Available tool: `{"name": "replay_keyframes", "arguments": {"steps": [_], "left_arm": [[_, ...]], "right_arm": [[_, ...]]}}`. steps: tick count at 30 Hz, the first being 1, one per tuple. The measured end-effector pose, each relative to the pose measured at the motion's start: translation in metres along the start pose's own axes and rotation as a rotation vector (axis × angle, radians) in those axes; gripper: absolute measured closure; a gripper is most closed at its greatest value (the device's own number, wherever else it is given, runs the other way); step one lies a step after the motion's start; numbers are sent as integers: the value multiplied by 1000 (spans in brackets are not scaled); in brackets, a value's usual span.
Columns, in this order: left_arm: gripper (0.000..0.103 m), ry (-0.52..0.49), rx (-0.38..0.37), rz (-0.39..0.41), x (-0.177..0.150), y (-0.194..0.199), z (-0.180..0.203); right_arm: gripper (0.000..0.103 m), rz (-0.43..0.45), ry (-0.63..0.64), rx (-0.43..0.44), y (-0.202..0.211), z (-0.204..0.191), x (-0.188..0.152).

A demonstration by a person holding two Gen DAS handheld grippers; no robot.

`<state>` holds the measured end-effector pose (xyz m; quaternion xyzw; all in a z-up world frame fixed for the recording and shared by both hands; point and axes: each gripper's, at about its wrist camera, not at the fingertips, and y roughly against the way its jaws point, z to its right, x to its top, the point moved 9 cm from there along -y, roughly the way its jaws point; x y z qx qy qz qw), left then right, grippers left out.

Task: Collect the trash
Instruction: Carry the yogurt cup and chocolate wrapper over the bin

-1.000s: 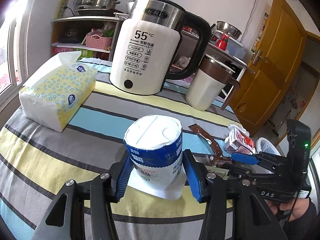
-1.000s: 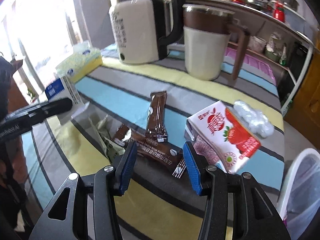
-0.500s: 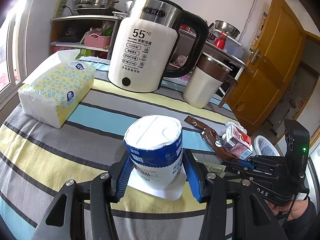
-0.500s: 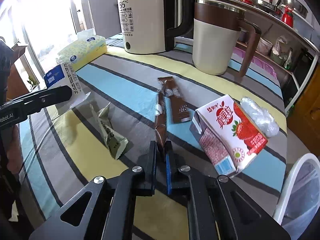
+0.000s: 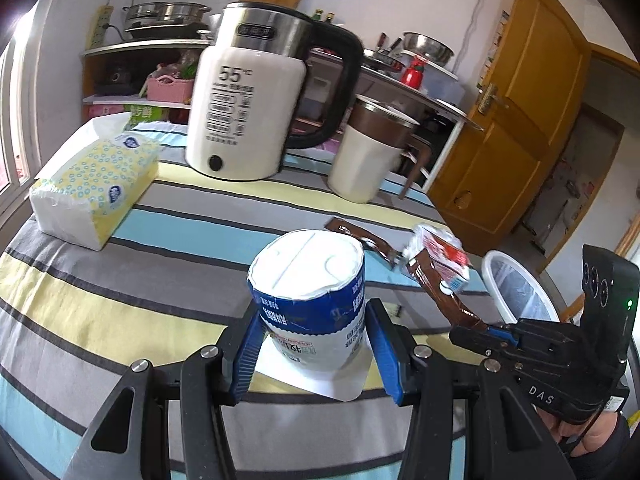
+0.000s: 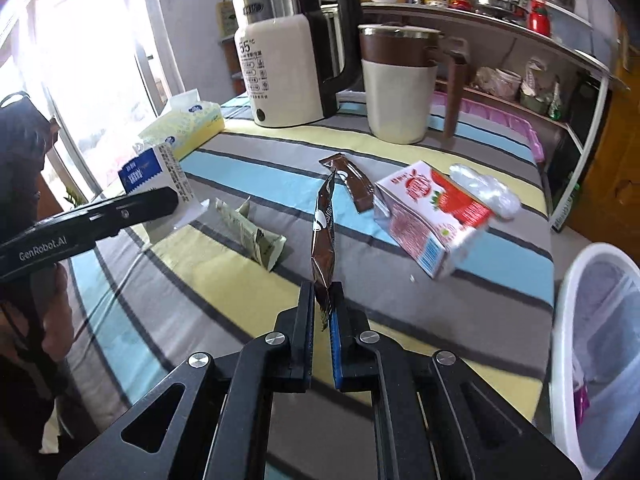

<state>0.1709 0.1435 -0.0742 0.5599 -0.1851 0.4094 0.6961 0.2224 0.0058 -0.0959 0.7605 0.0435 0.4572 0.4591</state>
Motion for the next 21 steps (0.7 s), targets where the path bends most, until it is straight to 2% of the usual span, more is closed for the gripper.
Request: {"name": "replay_keyframes", "arguments": {"steps": [21], "left_arm": [[52,-170,-111,-44,-20,-2,111]], "right_arm": [[96,121,-137,-99,80,48,-26]]}}
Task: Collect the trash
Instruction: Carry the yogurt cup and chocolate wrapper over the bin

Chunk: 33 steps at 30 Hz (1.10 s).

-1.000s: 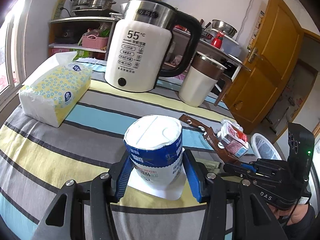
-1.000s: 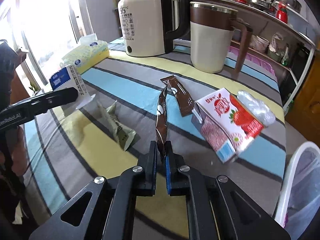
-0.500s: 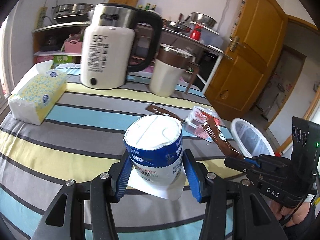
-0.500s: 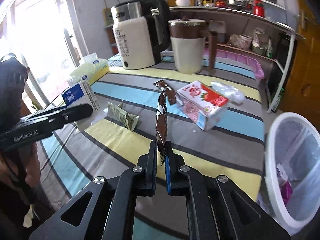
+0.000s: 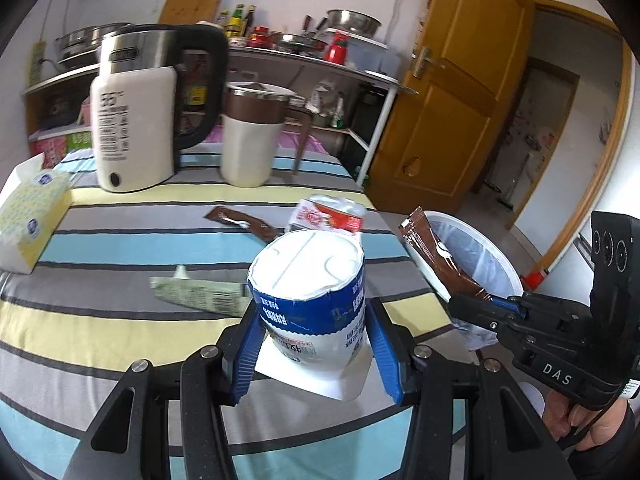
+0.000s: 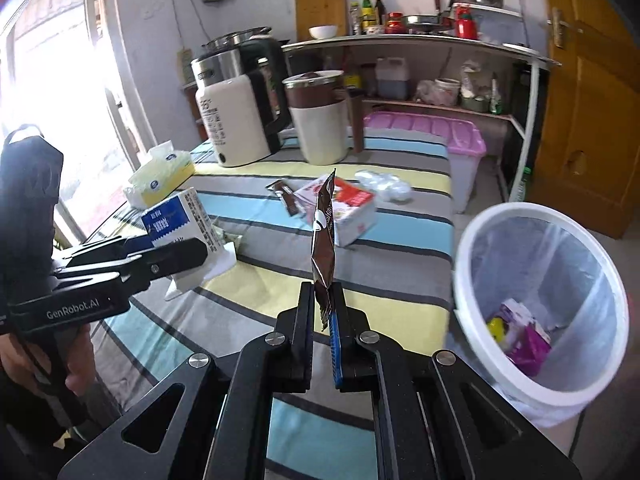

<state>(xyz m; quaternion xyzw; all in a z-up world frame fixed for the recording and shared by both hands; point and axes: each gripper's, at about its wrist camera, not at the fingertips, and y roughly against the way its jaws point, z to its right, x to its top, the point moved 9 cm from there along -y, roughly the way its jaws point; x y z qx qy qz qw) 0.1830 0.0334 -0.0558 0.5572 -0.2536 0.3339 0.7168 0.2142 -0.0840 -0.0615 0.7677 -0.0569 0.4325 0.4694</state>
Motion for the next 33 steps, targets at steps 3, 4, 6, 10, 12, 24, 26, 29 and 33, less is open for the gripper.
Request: {"name": "replay_keyframes", "arguments": {"steps": [3,4,6,10,12,24,26,29,33], "left_arm": [[52,-25,-12,-6,1,-5,14],[52,-34,-17,-8,1,-6,19],[52,-47,-25,-10,1,-8,28],[52,-74,-40,-17,2,-15,44],[52,-86,-47,-20,3,-18,52],[52,-158,-95,-28,12,-41,98],[52,-167,-105,-30,13,-44,105],[52,-177,-117,-35,16,-51,115],[52,-194,-140,-35,21,-61,129]], "right_arm": [[96,9,-21,-15,7,11,-2],[96,11,-26,-19,10,15,-3],[96,18,-38,-29,14,22,-5],[96,31,-61,-49,24,36,-8],[96,37,-74,-61,29,45,-9],[96,58,-159,-138,48,94,-19],[96,57,-178,-154,50,104,-22],[96,55,-201,-173,53,118,-27],[96,52,-232,-198,55,135,-31]]}}
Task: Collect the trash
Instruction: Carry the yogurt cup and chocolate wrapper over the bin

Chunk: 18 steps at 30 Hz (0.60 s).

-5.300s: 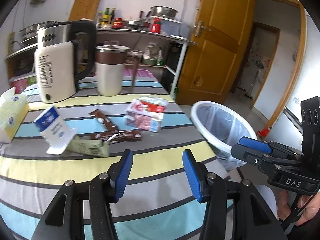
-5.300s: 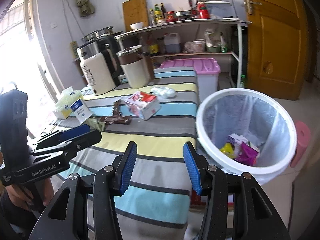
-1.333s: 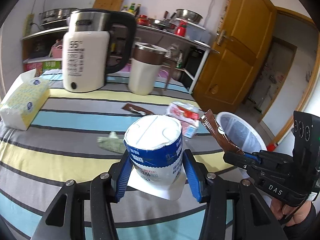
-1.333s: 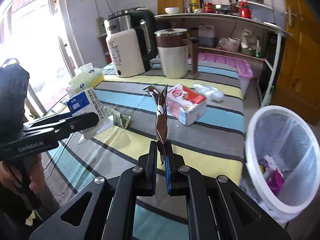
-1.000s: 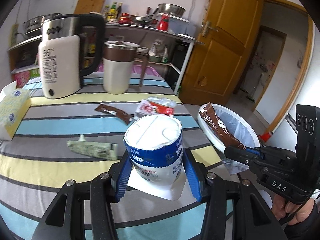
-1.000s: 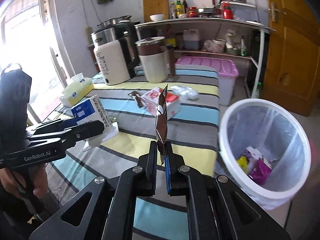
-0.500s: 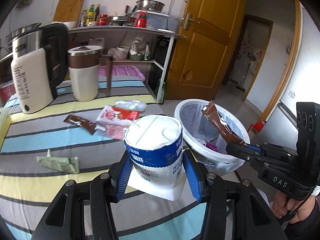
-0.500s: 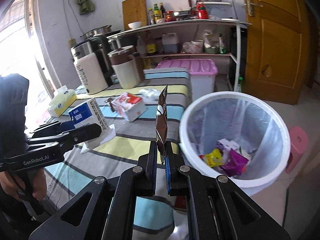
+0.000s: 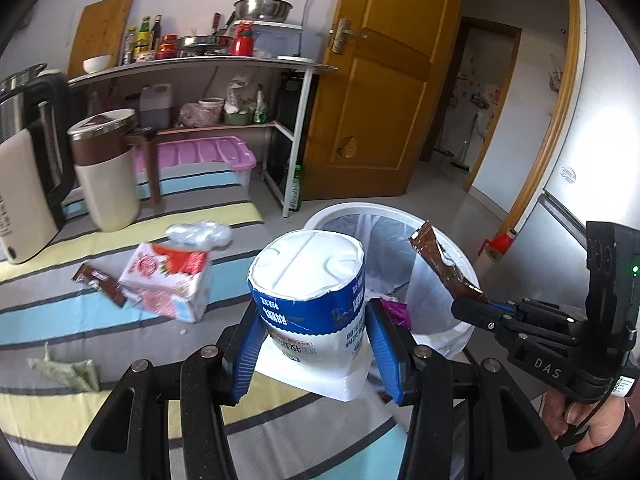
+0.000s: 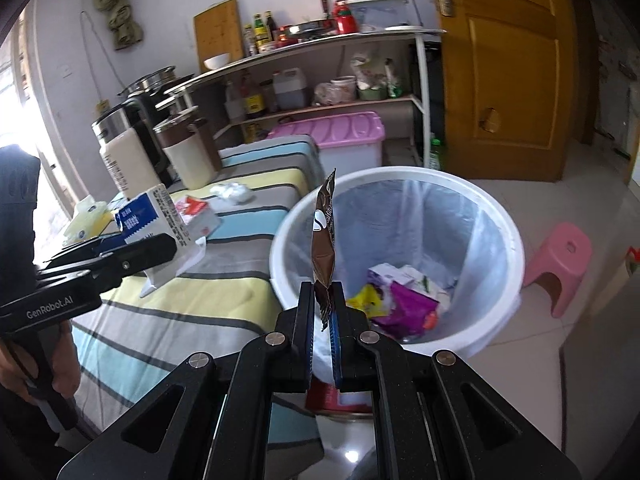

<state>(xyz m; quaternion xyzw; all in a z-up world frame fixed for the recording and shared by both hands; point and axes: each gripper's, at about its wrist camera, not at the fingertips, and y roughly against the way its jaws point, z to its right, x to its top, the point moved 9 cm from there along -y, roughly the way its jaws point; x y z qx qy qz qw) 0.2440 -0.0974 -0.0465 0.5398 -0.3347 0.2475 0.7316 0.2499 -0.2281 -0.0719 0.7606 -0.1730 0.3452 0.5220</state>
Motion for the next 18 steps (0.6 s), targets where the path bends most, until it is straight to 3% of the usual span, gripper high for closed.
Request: {"name": "replay_keyframes", "arguments": {"steps": [18], "left_arm": [[52,-51,-76,-55,14,-68,37]], "right_arm": [[96,-53,-61,-71,-22,42,-4]]}}
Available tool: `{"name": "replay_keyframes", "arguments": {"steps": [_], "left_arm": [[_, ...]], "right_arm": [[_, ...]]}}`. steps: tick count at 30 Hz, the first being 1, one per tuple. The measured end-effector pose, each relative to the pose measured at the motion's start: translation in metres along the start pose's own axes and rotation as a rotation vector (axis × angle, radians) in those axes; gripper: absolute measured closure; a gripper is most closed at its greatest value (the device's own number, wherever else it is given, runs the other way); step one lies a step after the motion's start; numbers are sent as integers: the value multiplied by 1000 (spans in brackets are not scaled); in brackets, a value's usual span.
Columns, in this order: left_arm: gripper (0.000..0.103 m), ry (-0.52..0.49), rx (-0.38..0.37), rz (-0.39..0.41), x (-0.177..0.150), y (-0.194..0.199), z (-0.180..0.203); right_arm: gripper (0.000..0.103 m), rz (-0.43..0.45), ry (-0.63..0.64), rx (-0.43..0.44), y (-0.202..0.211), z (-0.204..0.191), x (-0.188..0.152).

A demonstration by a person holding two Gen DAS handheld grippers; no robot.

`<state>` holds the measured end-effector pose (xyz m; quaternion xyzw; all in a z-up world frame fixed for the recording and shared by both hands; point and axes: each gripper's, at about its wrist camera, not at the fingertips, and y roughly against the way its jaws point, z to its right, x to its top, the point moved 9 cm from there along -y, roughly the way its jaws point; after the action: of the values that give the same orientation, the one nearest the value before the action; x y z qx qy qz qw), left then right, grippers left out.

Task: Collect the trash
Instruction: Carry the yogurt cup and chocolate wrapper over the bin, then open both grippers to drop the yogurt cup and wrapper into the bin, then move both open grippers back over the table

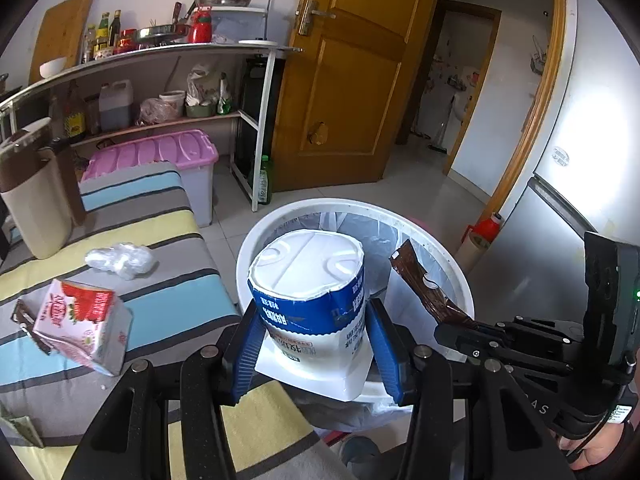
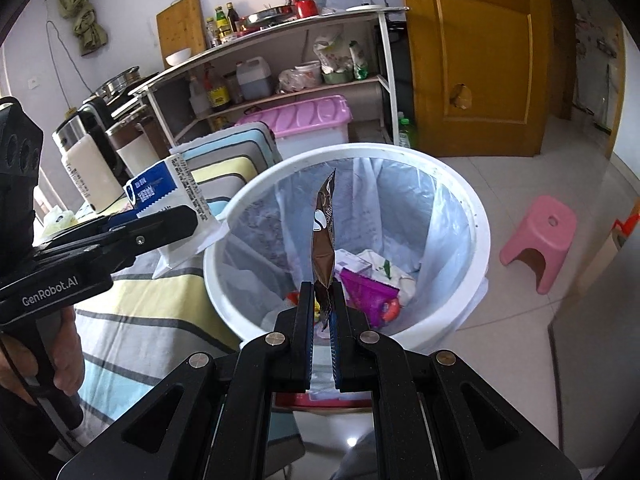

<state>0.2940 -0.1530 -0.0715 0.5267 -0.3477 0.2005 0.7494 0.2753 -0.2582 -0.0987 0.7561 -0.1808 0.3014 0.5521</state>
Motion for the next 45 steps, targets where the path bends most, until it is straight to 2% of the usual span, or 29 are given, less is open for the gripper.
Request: {"name": "replay_keyframes", "arguments": {"steps": [9,13,14,32,45], "left_arm": [[52,-4,-6,-23,-1,-14,4],[52,-7,-7,-33,1,-19,4],[51,-8,-8,-35,1,-20,4],[51,-27,-19,-85,-7,-42,13],[51,25,-32,-56,-10,-12,1]], "right_arm": [[94,-25,-24,-12,-9,10,-1],[77,-20,-28,-9,-8,10,-1],[76,-16,-33,-8,-7,11,-1],[76,1,-64,2,0,19,-2],[76,16,-52,25,10,7,-4]]}}
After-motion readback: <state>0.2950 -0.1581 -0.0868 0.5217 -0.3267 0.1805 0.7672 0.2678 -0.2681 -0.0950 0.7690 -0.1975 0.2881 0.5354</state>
